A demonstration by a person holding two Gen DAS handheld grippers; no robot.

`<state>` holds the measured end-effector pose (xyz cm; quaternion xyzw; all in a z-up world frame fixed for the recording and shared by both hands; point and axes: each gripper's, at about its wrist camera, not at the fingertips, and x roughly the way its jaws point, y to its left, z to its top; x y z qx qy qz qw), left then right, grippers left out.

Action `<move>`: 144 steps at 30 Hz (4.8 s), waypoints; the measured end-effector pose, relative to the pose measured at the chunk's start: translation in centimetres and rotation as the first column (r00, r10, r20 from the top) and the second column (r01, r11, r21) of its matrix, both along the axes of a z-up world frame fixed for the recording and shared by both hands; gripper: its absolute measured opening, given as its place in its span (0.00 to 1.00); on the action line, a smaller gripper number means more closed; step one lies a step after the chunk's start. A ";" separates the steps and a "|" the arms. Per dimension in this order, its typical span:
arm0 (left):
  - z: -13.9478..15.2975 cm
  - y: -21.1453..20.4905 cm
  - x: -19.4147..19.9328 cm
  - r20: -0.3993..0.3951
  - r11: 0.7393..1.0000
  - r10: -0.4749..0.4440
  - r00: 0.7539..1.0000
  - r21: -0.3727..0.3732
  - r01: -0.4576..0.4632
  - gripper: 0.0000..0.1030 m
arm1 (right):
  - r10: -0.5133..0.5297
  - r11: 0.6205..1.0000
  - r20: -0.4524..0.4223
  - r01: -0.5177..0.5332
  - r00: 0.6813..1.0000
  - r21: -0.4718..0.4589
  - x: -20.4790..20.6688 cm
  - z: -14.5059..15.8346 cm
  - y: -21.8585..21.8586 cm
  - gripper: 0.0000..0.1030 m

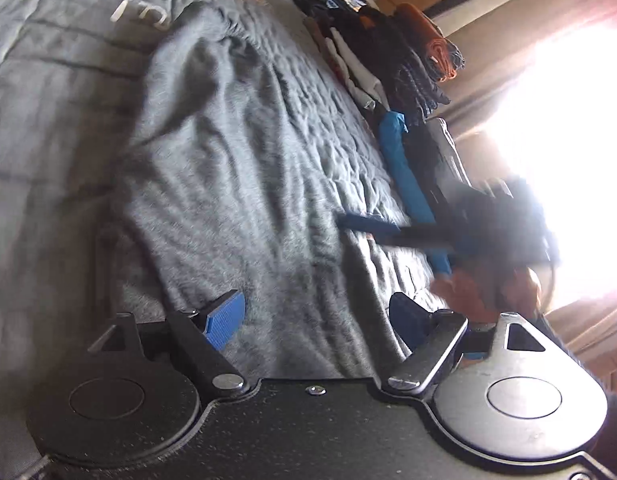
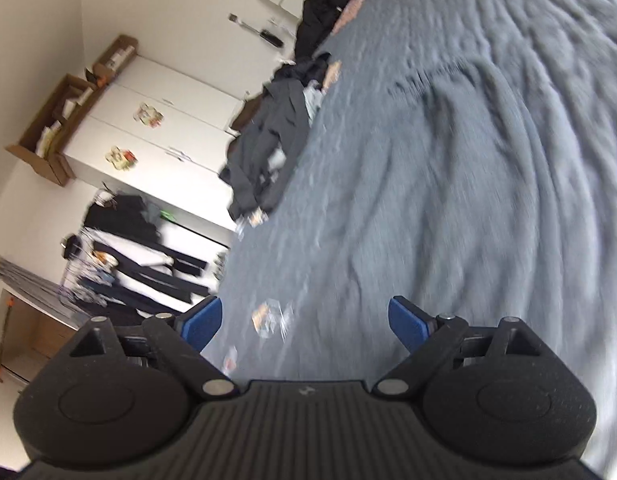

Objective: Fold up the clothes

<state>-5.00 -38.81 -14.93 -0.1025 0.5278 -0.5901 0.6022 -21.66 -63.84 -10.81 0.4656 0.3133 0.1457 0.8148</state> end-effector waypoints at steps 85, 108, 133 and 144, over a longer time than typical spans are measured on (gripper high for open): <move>-0.7 8.2 -6.9 -0.164 0.999 0.012 0.986 0.037 -0.006 0.84 | 0.062 0.963 0.001 -0.059 0.998 -0.261 -15.6 1.1 10.2 0.88; 8.1 2.6 -1.4 0.463 0.943 0.228 0.856 0.113 -0.313 0.91 | -0.157 0.856 0.014 0.143 0.987 -0.497 -14.2 2.6 10.8 0.88; 8.8 2.5 -5.7 0.639 0.955 0.099 0.763 0.156 -0.254 0.91 | -0.327 0.776 -0.018 0.258 0.945 -0.575 -11.9 2.2 15.0 0.88; 8.8 3.1 -7.5 0.644 0.961 0.076 0.761 0.156 -0.228 0.91 | -0.499 0.697 -0.054 0.364 0.865 -0.618 -14.5 2.7 17.4 0.88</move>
